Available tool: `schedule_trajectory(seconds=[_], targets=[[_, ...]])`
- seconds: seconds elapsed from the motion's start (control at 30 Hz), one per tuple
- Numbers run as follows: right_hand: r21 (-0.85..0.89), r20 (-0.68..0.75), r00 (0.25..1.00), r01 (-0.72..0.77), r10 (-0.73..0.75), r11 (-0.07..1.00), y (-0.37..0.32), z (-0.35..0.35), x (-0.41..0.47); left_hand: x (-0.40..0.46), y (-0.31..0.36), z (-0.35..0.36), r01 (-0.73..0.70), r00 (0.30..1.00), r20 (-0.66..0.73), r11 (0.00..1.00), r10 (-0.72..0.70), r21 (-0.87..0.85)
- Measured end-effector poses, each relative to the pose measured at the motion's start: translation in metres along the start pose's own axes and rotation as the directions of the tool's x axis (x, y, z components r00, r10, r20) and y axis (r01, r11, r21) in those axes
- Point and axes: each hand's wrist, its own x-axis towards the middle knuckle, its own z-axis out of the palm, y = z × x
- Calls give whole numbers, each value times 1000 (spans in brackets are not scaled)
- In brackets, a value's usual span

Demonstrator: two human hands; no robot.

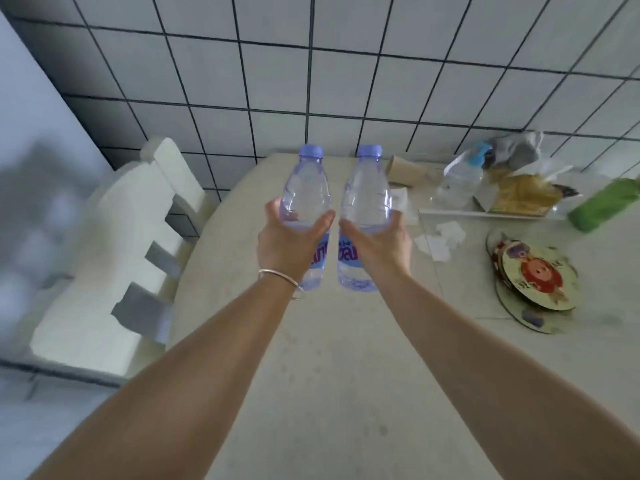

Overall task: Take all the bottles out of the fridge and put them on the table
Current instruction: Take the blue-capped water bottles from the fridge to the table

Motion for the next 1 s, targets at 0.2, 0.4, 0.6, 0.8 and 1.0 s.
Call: schedule_trajectory(seconds=[0.2,0.4,0.6,0.8,1.0], targets=[[16,67,998,-15,14,1000,-3,60,80,89,-20,20,-11,999,-39,1000,11,2],[79,126,992,3,-12,997,4,105,138,158,-47,40,-71,996,-59,997,73,43],[190,120,991,30,-54,981,15,137,178,195,-62,63,-137,982,-130,991,135,-7],[230,66,991,96,-114,968,30,152,199,214,-72,78,-216,962,-171,976,214,9],[207,90,985,127,-148,970,35,156,208,226,-87,83,-217,963,-162,976,215,5]])
